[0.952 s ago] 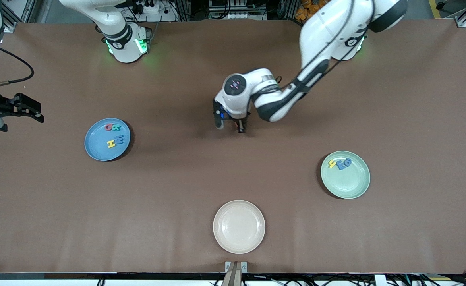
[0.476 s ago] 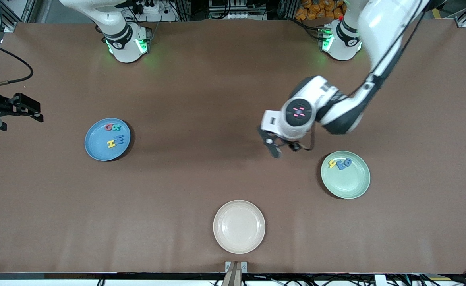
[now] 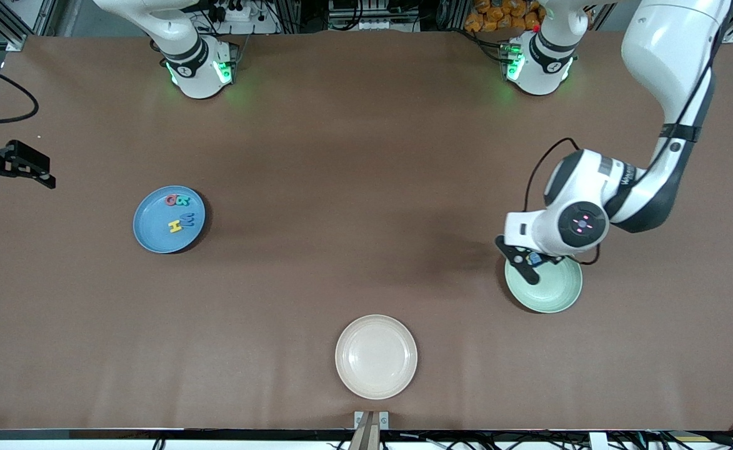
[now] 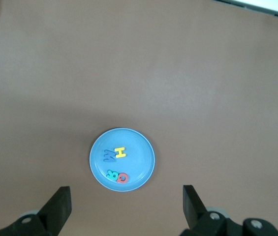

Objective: Sort uppercase to blue plate, lowercase to green plate

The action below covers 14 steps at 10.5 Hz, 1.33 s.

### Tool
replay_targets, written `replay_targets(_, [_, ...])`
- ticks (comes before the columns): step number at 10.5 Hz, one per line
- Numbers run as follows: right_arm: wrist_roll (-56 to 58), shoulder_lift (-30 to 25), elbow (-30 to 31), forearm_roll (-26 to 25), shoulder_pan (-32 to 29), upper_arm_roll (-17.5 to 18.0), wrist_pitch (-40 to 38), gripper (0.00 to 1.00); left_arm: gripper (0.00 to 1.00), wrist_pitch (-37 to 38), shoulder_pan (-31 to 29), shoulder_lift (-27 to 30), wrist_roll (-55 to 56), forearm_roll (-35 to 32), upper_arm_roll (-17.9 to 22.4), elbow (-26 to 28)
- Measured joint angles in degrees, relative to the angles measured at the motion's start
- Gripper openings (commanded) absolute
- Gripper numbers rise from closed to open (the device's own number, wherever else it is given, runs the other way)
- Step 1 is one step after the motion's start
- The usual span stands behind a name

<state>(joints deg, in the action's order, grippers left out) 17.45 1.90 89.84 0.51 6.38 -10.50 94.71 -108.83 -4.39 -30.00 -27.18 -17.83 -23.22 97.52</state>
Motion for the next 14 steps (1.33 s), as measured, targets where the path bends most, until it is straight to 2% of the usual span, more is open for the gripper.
replay_targets(1, [0.0, -1.03, 1.31, 0.0, 0.0, 0.05, 0.78, 1.0, 0.01, -0.08, 0.01, -0.07, -0.51, 0.0, 1.9, 0.05])
replay_targets(2, [-0.01, -1.65, 2.11, 0.0, 0.0, 0.08, 0.97, 1.0, 0.2, -0.39, 0.01, -0.24, -1.12, 0.0, 3.28, 0.1])
replay_targets(4, [-0.12, -1.95, 2.92, 0.01, 0.0, 0.12, 1.04, 1.0, 0.69, -2.71, 0.07, -1.07, -1.93, 0.0, 4.79, 0.13])
replay_targets(5, [-0.31, -1.95, 3.04, 0.01, 0.01, 0.15, 1.04, 1.0, 1.0, -4.03, 0.15, -1.79, -1.93, 0.0, 5.53, -0.18])
replay_targets(8, [-1.08, -1.95, 3.21, 0.01, 0.01, 0.18, 1.07, 1.0, 1.0, -5.15, 0.06, -3.74, -2.34, 0.0, 7.1, -4.38])
replay_targets(10, [-1.23, -1.96, 3.38, 0.01, 0.01, 0.14, 1.12, 1.0, 1.0, -5.06, 0.19, -2.98, -4.41, 0.04, 7.03, -7.55])
replay_targets(13, [-1.43, -1.97, 3.79, 0.01, -0.86, 0.26, 1.14, 1.0, 1.0, 2.65, 0.27, 3.7, -5.74, 4.98, 7.05, -9.74])
replay_targets(14, [-1.42, -1.96, 3.92, 0.02, -2.75, 1.28, 1.15, 1.0, 1.0, 4.54, 0.3, 6.62, -5.74, 7.06, 7.4, -9.85])
